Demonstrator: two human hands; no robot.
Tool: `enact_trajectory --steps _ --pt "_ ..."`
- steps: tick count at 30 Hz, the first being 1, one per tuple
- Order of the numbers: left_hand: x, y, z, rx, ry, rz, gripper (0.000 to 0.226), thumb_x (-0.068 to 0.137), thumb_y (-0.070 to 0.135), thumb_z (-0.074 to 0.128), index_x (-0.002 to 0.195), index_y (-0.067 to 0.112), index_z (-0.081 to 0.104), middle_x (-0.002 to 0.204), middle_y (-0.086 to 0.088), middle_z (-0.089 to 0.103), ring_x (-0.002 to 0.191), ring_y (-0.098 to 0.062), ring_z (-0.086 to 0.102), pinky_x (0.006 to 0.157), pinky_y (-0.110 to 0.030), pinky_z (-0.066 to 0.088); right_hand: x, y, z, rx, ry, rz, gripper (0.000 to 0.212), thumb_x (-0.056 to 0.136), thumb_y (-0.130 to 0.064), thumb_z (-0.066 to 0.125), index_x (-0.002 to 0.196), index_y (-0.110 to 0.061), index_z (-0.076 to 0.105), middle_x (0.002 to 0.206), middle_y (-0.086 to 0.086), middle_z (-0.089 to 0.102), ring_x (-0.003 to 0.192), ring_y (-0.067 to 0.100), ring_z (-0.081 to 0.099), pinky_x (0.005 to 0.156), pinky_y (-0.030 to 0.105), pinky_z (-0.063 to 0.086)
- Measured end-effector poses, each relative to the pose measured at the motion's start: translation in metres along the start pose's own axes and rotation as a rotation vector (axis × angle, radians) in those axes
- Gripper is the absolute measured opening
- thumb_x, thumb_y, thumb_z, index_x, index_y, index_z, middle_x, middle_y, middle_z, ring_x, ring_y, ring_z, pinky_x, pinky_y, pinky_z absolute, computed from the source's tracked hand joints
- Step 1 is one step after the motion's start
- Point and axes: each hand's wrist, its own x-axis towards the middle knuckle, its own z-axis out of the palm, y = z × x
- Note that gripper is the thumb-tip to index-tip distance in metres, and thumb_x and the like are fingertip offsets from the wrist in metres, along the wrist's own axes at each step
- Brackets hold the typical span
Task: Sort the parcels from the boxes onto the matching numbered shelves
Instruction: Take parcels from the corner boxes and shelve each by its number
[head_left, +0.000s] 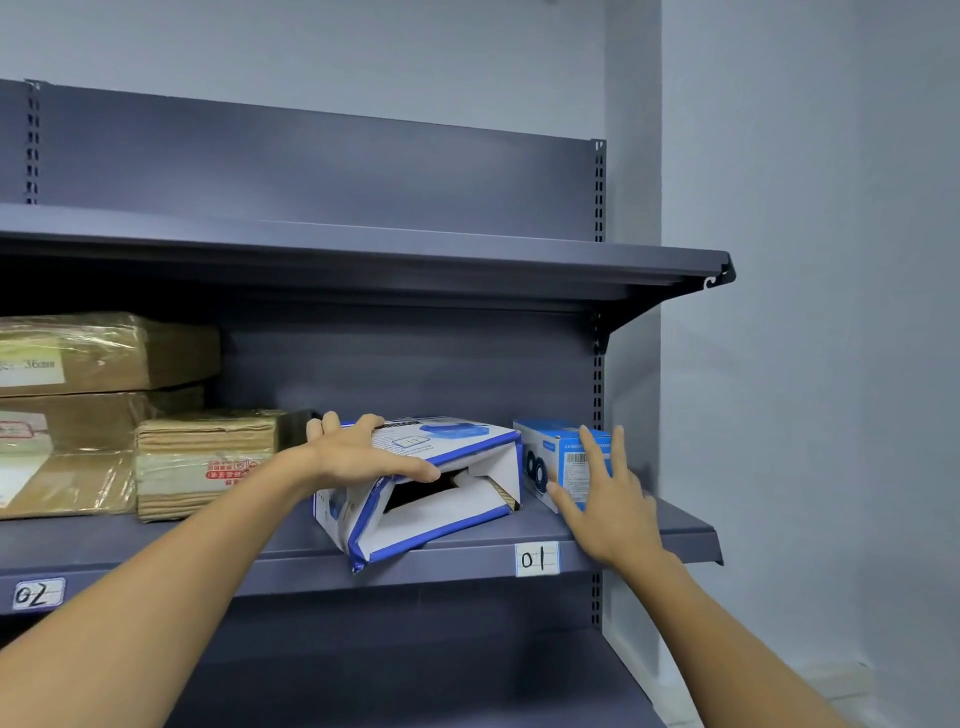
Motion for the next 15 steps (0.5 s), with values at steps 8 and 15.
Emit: enact_trajectory --steps 8,15 --pt "0.013 -0.001 0.004 -0.02 -0.007 -0.002 0.142 0.024 0.091 0.056 0.153 0.04 0.023 0.15 -0.014 0.018 0.145 -0.032 0.008 0.117 -0.048 0.021 0.03 -0.007 0.01 -0.04 -0.207 0.036 0.105 0.086 -0.075 0.052 0.15 -0.046 -0.026 0.157 -0.002 -0.041 0.146 0.036 0.029 0.111 0.057 0.037" --pt "0.013 0.001 0.008 -0.015 0.001 -0.008 0.135 0.031 0.09 0.06 0.151 0.041 0.025 0.146 -0.013 0.022 0.143 -0.032 0.012 0.116 -0.047 0.022 0.045 -0.006 0.015 -0.088 -0.275 0.03 0.109 0.085 -0.075 0.054 0.151 -0.044 -0.026 0.156 0.001 -0.043 0.14 0.04 0.038 0.109 0.054 0.039"
